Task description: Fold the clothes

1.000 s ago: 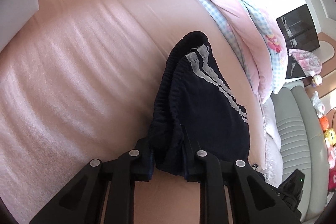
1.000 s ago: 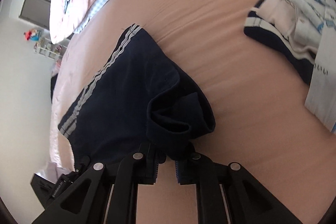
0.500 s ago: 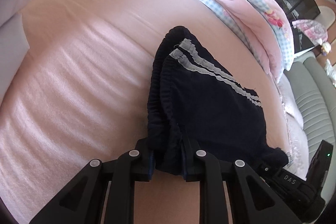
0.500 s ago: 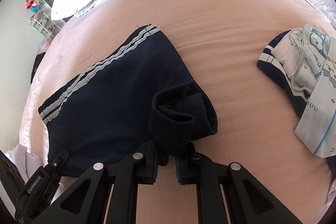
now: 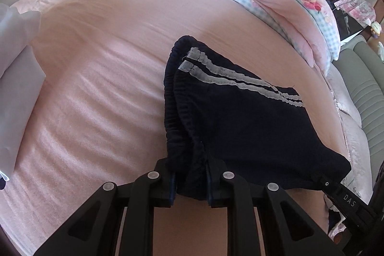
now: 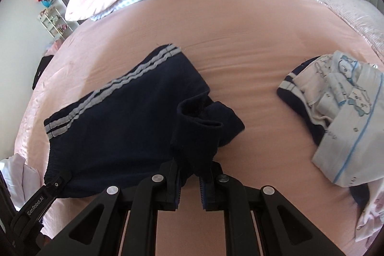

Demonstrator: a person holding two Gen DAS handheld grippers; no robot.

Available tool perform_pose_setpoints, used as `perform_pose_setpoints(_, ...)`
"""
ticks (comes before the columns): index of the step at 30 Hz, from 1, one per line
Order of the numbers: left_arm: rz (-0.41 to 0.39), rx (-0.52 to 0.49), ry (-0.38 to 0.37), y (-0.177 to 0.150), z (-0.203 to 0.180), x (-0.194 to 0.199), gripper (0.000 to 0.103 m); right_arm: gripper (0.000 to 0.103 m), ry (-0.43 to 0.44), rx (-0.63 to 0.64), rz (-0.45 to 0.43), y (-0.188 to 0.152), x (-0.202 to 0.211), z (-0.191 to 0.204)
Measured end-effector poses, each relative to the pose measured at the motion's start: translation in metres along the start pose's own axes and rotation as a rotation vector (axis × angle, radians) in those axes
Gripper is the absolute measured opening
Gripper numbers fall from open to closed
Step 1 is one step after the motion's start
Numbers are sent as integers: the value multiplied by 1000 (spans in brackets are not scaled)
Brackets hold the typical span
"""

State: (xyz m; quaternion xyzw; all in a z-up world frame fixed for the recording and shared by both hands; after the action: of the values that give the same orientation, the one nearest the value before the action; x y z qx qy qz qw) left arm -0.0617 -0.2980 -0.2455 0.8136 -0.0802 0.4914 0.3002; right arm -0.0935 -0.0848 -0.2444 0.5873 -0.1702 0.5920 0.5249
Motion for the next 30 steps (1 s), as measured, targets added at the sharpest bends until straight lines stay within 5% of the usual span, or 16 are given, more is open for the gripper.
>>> perform_pose_setpoints(13,64,-89,-83,-6,-12,21,16,10,-7,58,-5,-7,21,5)
perform_pose_setpoints(22,85,-253,-10,-32,-8,22,16,10,-87,141,10,0,2,46)
perform_pose_setpoints(30,84,-271,18,-35,-1,28,16,10,-77,157,23,-24,4,65)
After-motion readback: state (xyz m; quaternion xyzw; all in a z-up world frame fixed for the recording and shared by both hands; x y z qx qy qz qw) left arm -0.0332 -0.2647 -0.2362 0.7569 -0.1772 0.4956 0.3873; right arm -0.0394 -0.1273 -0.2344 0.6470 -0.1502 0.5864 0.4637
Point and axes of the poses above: each gripper's, at about its wrist camera, not at the fingertips, and x roughly against the way its jaws point, z to its left, y to its top, the point moved 9 cm from there along -x, roughly the way its jaws point, and after that the axes turned 4 degrees about z, right-handed, at the moved point
